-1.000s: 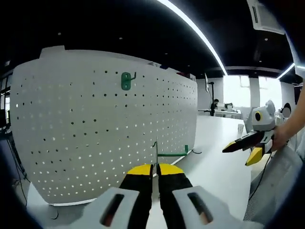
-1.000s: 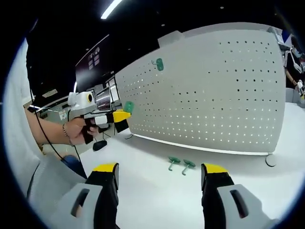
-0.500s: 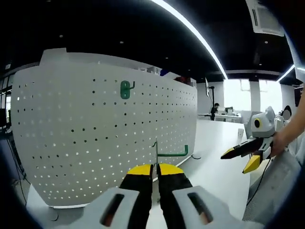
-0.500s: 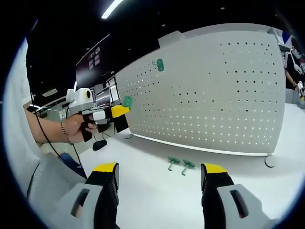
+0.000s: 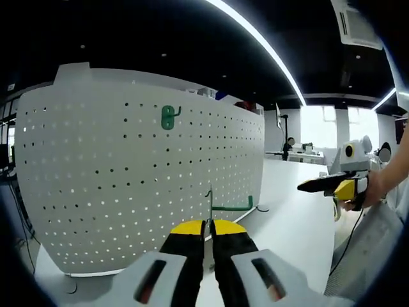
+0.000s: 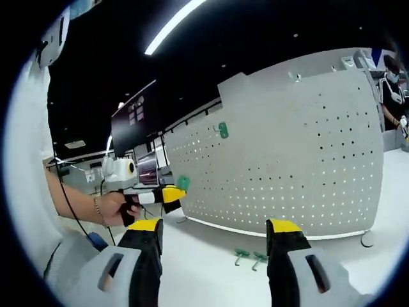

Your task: Insert the hook assembly into the mounting plate slot until the hook locks in place.

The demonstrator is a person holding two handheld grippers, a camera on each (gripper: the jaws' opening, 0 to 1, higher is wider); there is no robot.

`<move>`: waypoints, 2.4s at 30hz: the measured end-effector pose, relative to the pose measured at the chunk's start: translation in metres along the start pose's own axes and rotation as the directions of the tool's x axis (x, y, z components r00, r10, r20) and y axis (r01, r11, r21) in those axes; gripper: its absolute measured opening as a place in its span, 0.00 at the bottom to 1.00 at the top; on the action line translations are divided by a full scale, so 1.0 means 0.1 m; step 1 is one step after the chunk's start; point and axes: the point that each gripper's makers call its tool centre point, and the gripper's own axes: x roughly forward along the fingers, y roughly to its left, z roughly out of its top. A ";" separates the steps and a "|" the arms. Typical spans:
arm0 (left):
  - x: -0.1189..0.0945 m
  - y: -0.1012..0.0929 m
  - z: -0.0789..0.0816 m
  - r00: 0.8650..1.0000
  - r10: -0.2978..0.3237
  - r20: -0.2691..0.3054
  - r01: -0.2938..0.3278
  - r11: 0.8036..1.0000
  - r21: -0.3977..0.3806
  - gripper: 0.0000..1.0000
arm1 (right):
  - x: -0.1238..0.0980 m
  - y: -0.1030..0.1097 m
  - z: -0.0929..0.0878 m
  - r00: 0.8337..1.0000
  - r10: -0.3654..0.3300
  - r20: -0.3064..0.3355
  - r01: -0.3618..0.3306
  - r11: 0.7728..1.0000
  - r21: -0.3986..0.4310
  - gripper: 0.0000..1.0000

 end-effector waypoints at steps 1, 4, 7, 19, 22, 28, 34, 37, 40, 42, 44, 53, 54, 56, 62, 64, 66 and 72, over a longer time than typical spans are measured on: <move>0.00 0.00 0.00 1.000 0.001 0.000 -0.001 1.000 0.000 0.04 | 0.00 0.03 0.03 1.000 0.009 0.013 -0.009 1.000 0.011 0.64; -0.01 0.01 0.00 1.000 0.004 0.001 -0.004 1.000 -0.002 0.04 | 0.02 0.02 0.01 1.000 0.008 -0.007 -0.008 1.000 -0.010 0.64; -0.01 0.00 0.00 1.000 0.002 0.000 -0.002 1.000 -0.005 0.04 | 0.03 0.03 0.00 1.000 0.009 -0.011 -0.009 1.000 -0.011 0.63; 0.01 -0.02 0.02 1.000 0.006 0.000 -0.006 1.000 -0.005 0.04 | 0.19 0.05 -0.09 0.999 0.011 -0.040 -0.011 1.000 0.000 0.60; 0.01 -0.04 0.03 1.000 0.004 0.000 -0.004 1.000 -0.001 0.04 | 0.27 0.06 -0.11 0.999 0.021 -0.040 -0.021 1.000 0.005 0.59; 0.02 -0.05 0.03 1.000 0.002 -0.002 -0.002 1.000 -0.011 0.04 | 0.40 0.11 -0.10 0.999 0.038 -0.028 -0.038 0.999 0.007 0.59; 0.04 -0.08 0.06 1.000 0.000 0.002 0.000 1.000 -0.009 0.04 | 0.50 0.14 -0.07 0.999 0.050 -0.020 -0.049 0.999 0.015 0.59; 0.05 -0.10 0.07 1.000 -0.003 0.005 0.003 1.000 -0.010 0.04 | 0.55 0.16 -0.06 0.998 0.056 -0.015 -0.056 0.998 0.019 0.59; 0.06 -0.14 0.08 1.000 -0.007 0.007 0.007 1.000 -0.009 0.04 | 0.59 0.17 -0.05 0.998 0.061 -0.012 -0.060 0.998 0.019 0.59; 0.06 -0.15 0.10 1.000 -0.006 0.012 0.006 1.000 -0.012 0.04 | 0.63 0.18 -0.04 0.998 0.060 -0.007 -0.060 0.998 0.016 0.59; 0.06 -0.16 0.11 1.000 -0.006 0.013 0.006 1.000 -0.014 0.04 | 0.67 0.21 -0.04 0.998 0.069 -0.003 -0.069 0.997 0.023 0.59; 0.05 -0.17 0.13 1.000 -0.003 0.019 0.004 1.000 -0.018 0.04 | 0.82 0.31 -0.03 0.995 0.098 0.001 -0.098 0.995 0.031 0.59; 0.05 -0.18 0.13 1.000 -0.004 0.020 0.004 1.000 -0.019 0.04 | 0.84 0.32 -0.03 0.995 0.101 0.003 -0.101 0.994 0.031 0.59; 0.06 -0.19 0.13 1.000 -0.005 0.017 0.005 1.000 -0.017 0.04 | 0.87 0.34 -0.02 0.994 0.106 0.005 -0.106 0.994 0.033 0.59; 0.06 -0.18 0.14 1.000 -0.005 0.022 0.005 1.000 -0.014 0.04 | 0.99 0.39 0.00 0.993 0.122 0.010 -0.122 0.992 0.041 0.59; 0.06 -0.17 0.14 1.000 -0.003 0.022 0.003 1.000 -0.017 0.04 | 1.03 0.41 0.00 0.992 0.128 0.012 -0.128 0.991 0.043 0.59; 0.06 -0.17 0.15 1.000 0.000 0.023 0.000 1.000 -0.015 0.04 | 1.06 0.42 0.01 0.991 0.133 0.019 -0.134 0.989 0.060 0.58; 0.05 -0.16 0.16 1.000 0.002 0.025 -0.002 1.000 -0.016 0.04 | 1.14 0.46 0.02 0.989 0.145 0.016 -0.146 0.987 0.073 0.55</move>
